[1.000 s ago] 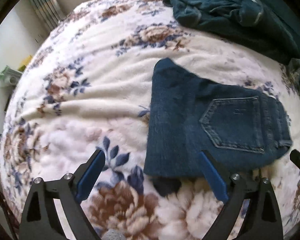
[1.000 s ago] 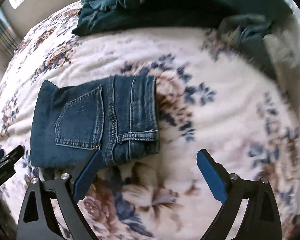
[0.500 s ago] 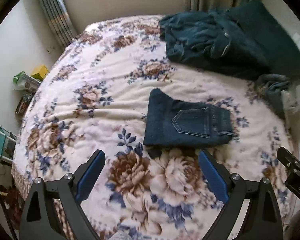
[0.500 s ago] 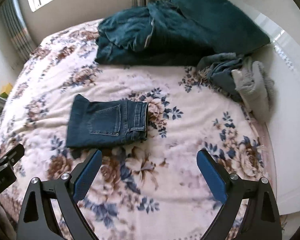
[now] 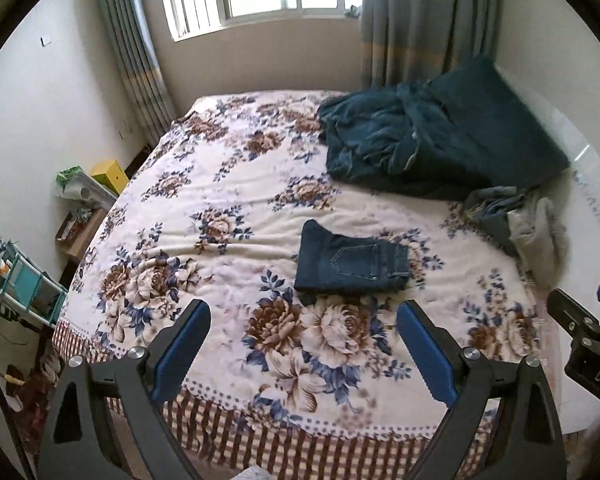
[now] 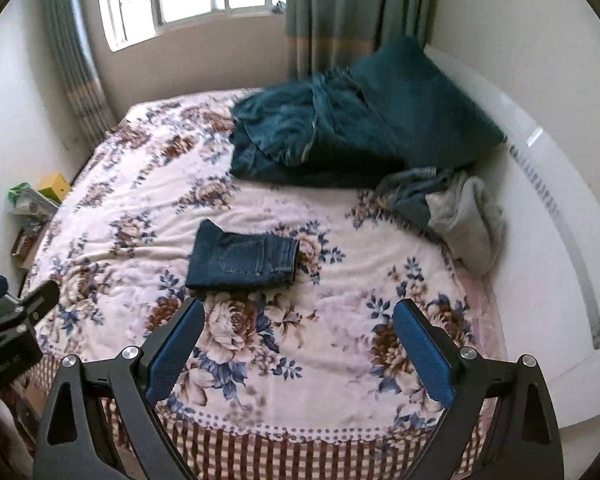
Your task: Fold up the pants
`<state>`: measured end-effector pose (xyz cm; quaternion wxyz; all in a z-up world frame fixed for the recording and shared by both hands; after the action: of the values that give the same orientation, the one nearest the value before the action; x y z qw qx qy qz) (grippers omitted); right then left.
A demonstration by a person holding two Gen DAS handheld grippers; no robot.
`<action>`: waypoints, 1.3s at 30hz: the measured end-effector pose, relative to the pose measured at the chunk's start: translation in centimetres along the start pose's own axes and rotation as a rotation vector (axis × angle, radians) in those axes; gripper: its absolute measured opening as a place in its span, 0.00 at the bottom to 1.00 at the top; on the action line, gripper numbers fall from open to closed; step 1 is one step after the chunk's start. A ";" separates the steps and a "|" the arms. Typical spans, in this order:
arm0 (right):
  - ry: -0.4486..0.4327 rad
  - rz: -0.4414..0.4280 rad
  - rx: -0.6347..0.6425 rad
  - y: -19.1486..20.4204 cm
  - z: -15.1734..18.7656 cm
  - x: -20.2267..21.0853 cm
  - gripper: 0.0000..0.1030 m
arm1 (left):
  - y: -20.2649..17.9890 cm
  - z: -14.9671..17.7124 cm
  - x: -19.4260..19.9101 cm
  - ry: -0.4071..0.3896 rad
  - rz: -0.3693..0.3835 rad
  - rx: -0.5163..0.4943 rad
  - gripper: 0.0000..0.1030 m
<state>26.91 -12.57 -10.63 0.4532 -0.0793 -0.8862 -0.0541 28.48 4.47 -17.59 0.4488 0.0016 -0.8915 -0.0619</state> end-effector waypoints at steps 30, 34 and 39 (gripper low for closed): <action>-0.141 -0.120 0.062 0.1 0.2 15.0 0.96 | 0.1 0.5 11.7 -0.153 -0.033 0.048 1.00; -0.149 -0.073 0.045 -0.2 -0.5 12.3 0.96 | -0.1 -0.3 9.5 -0.157 -0.067 0.030 1.00; -0.142 -0.043 0.016 -0.4 -1.6 8.7 0.96 | -0.7 -0.8 6.7 -0.127 -0.071 0.008 1.00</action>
<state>23.10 -12.39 -2.62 0.3885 -0.0603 -0.9181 -0.0511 25.06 3.31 -11.82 0.3887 0.0308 -0.9179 -0.0743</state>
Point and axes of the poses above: each gripper's, at about its wrist camera, not at the fingertips, and x roughly against the way its jaws point, y to its left, z to its underside, the point moved 6 cm from there along -x, roughly the way its jaws point, and after that the axes turned 8 degrees about -x, right-handed, at the moved point
